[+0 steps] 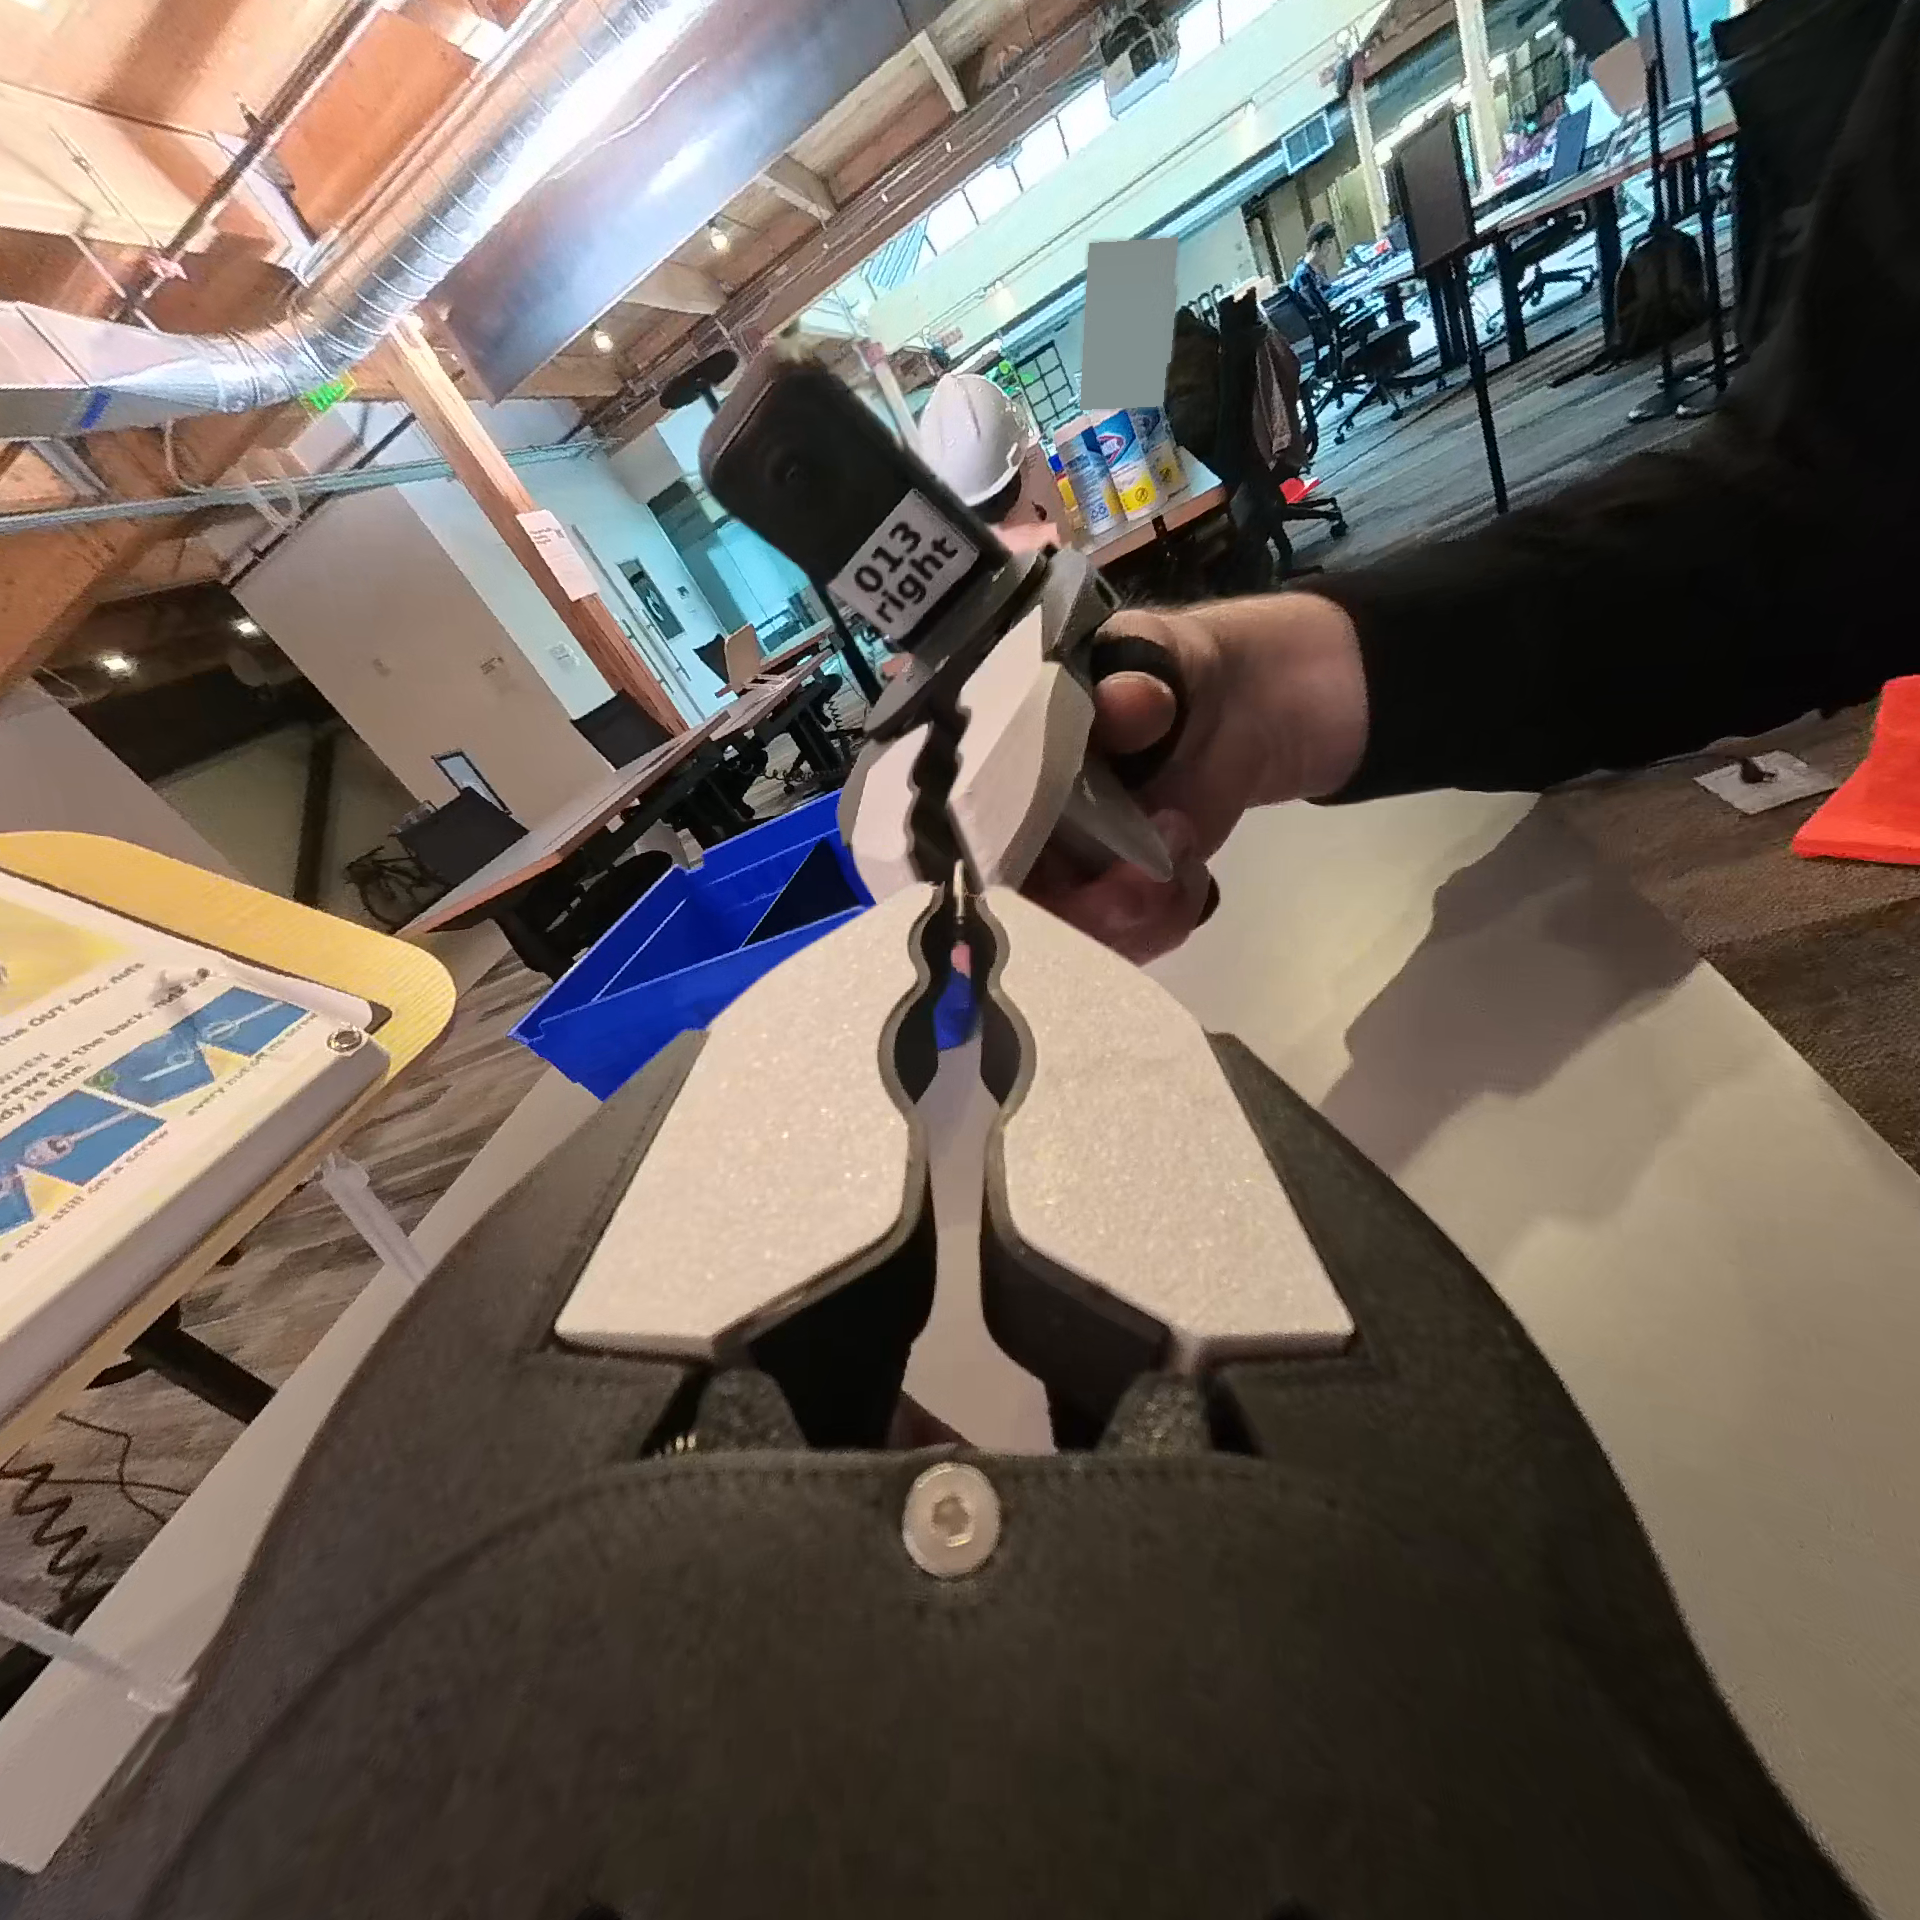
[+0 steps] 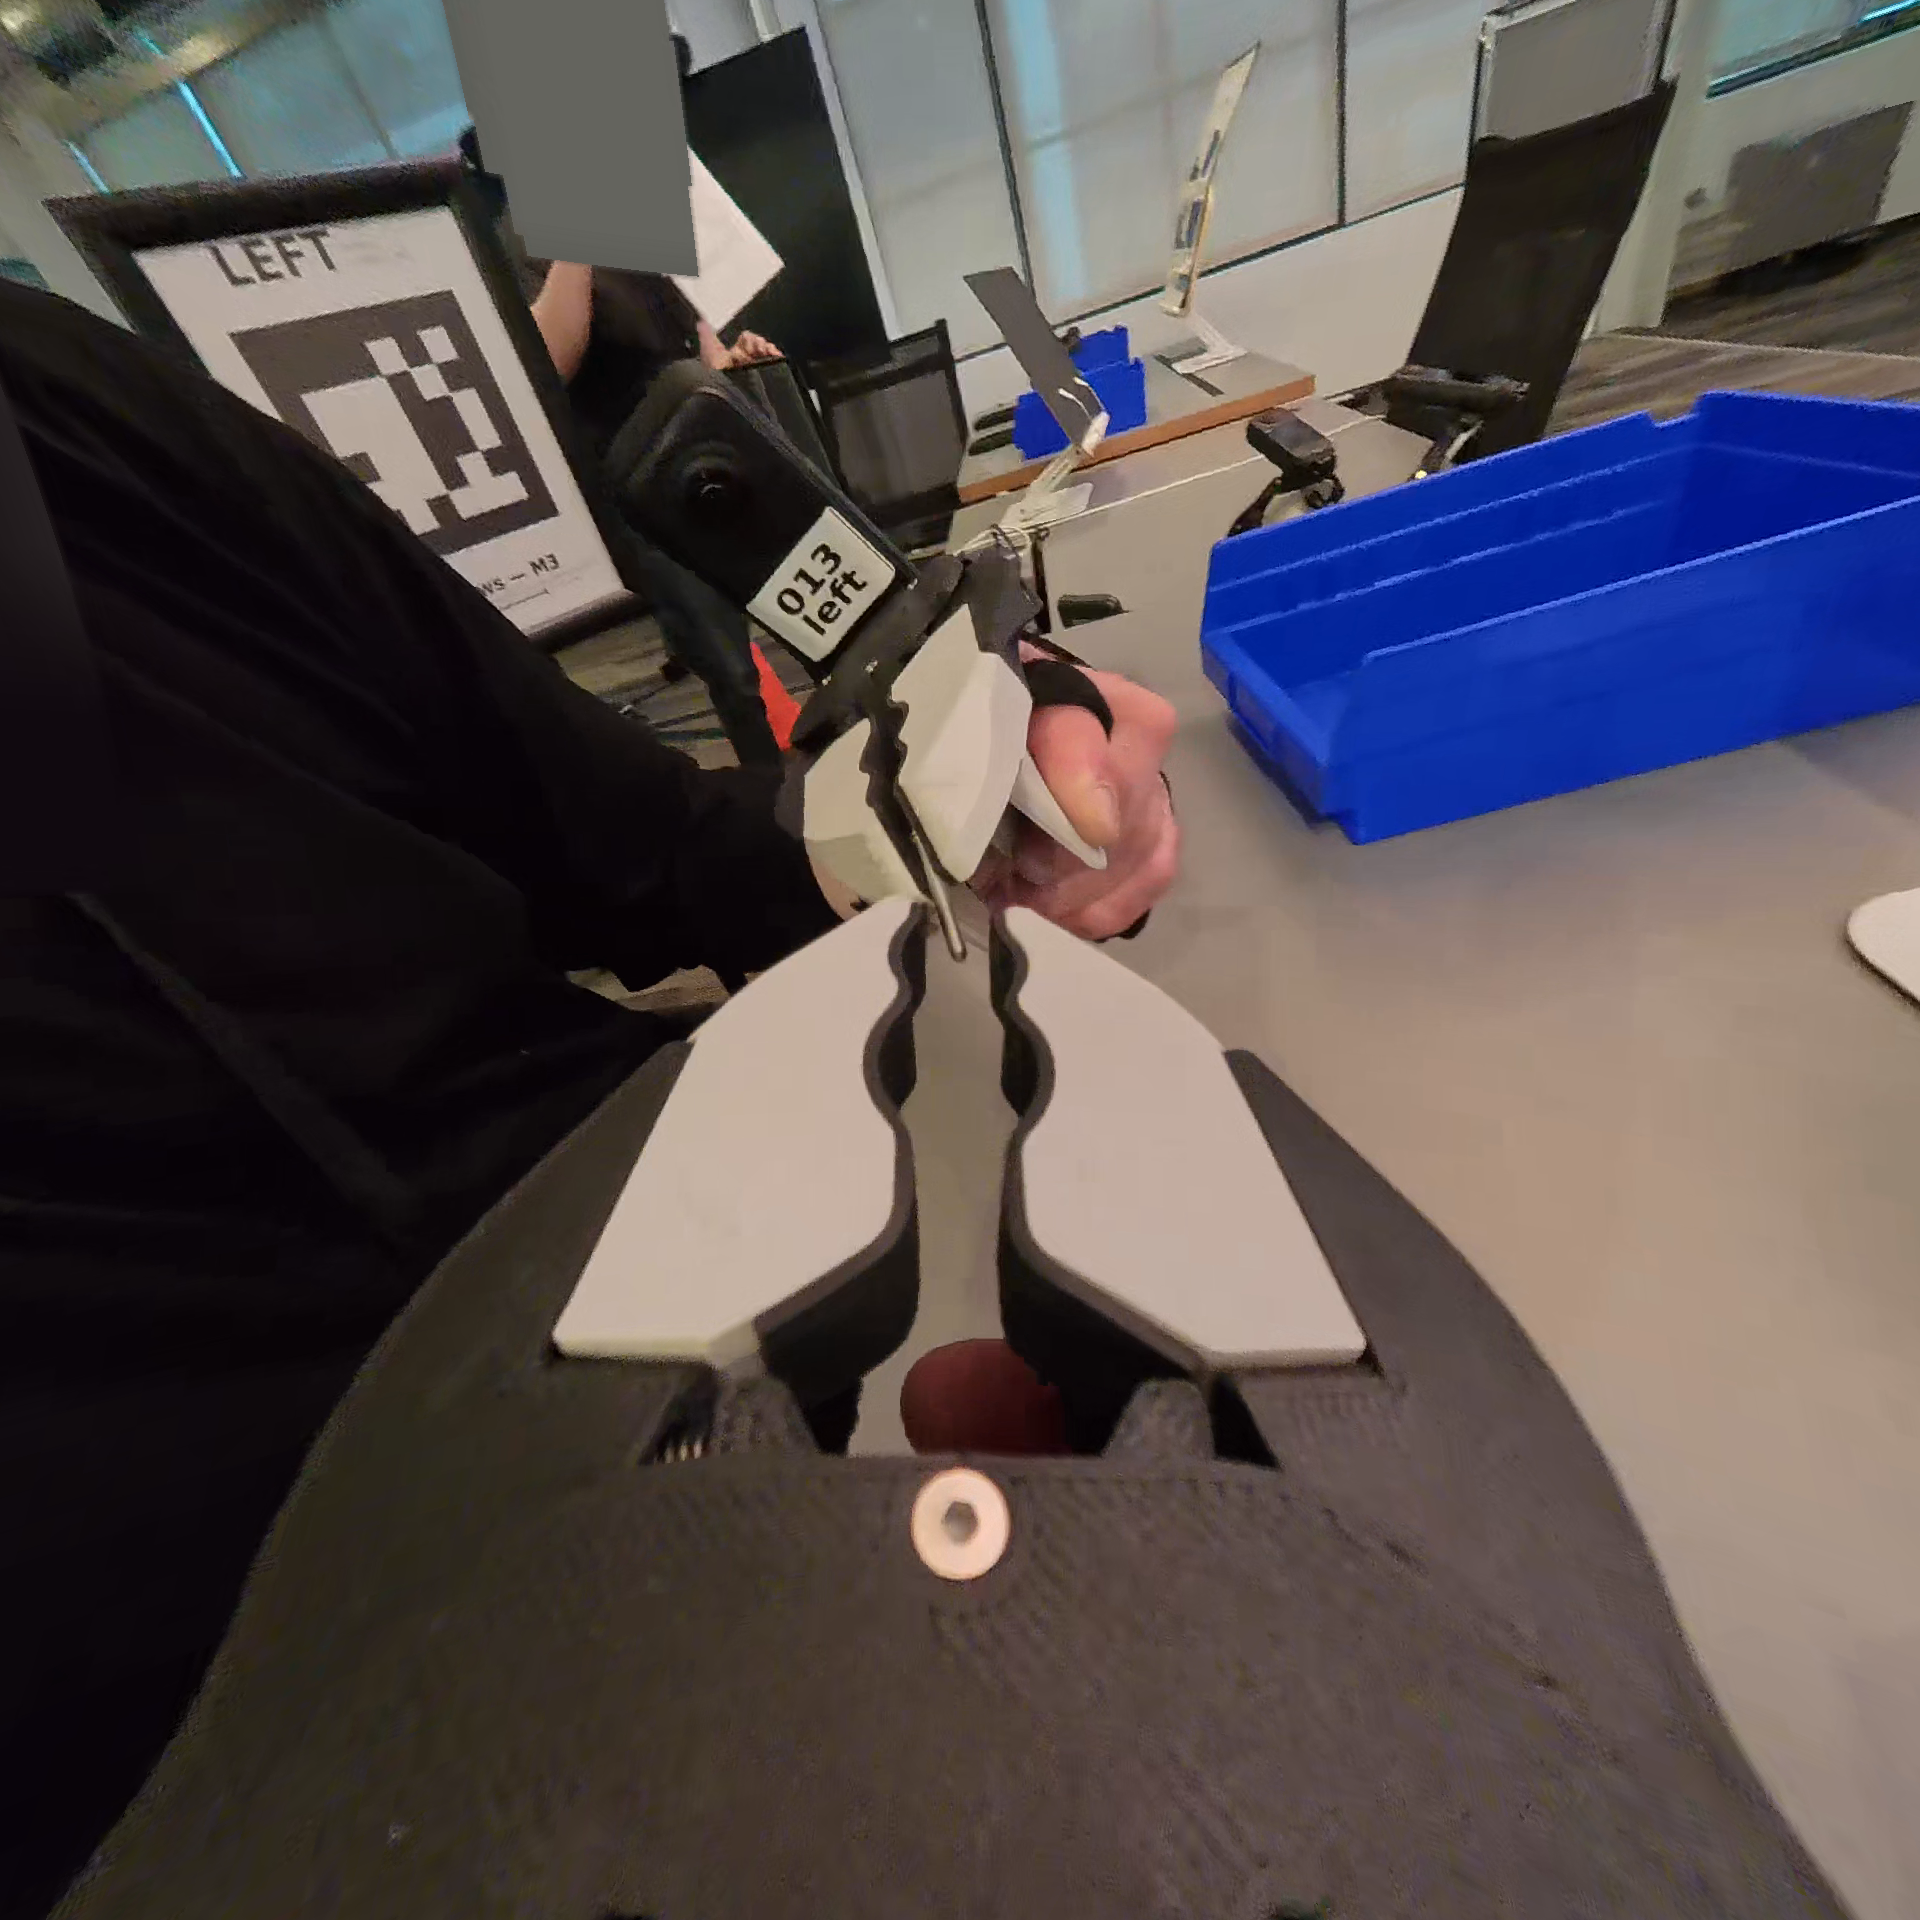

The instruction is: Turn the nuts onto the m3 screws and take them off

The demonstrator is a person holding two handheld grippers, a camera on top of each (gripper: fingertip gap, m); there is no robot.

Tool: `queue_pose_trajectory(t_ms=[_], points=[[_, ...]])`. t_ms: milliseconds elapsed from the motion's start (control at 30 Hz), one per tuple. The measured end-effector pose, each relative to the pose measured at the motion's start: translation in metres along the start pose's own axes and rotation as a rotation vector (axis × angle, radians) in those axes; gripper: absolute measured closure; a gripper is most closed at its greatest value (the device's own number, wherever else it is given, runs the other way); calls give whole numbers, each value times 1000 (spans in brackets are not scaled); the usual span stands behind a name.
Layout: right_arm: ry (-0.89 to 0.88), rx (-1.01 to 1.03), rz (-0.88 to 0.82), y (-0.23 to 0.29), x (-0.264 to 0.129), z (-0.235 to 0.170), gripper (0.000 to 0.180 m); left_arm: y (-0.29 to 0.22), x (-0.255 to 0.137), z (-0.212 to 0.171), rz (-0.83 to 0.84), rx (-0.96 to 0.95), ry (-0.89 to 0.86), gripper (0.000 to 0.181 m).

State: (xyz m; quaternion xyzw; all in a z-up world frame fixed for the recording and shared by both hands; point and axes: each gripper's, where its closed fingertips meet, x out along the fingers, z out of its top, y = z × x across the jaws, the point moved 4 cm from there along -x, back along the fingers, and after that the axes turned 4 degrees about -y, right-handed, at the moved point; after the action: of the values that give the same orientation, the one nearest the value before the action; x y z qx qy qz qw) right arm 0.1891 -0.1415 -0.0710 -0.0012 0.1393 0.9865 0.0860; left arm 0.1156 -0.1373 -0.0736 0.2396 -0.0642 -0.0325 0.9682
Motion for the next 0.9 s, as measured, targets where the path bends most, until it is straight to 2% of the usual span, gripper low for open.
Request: queue_pose_trajectory(t_ms=[67, 300, 333, 400, 467, 500, 600, 667, 800, 900], points=[[-22, 11, 28, 2, 2, 1, 174, 0, -1, 1, -2, 0, -8, 178], [-27, -17, 37, 5, 4, 3, 178, 1, -2, 3, -6, -28, -29, 177], [-28, -28, 26, 6, 3, 5, 178, 3, -2, 4, 20, -12, -39, 173], [-30, -87, -32, 4, -7, 13, 178, 8, -7, 9, 57, 1, -49, 153], [-41, -157, -152, -6, -34, 32, 177, 16, -17, 12, 95, -1, -51, 154], [-13, -218, -267, -19, -55, 42, 177, 21, -23, 11, 119, -9, -43, 153], [190, -401, -748, -86, -140, 68, 177, 33, -37, -3, 187, -34, 23, 153], [323, -398, -938, -134, -190, 72, 177, 38, -44, -12, 229, -50, 60, 157], [560, -249, -1082, -216, -245, 51, 177, 39, -53, -25, 268, -4, 167, 159], [712, -191, -1123, -248, -259, 31, 177, 40, -61, -30, 285, 7, 211, 159]])
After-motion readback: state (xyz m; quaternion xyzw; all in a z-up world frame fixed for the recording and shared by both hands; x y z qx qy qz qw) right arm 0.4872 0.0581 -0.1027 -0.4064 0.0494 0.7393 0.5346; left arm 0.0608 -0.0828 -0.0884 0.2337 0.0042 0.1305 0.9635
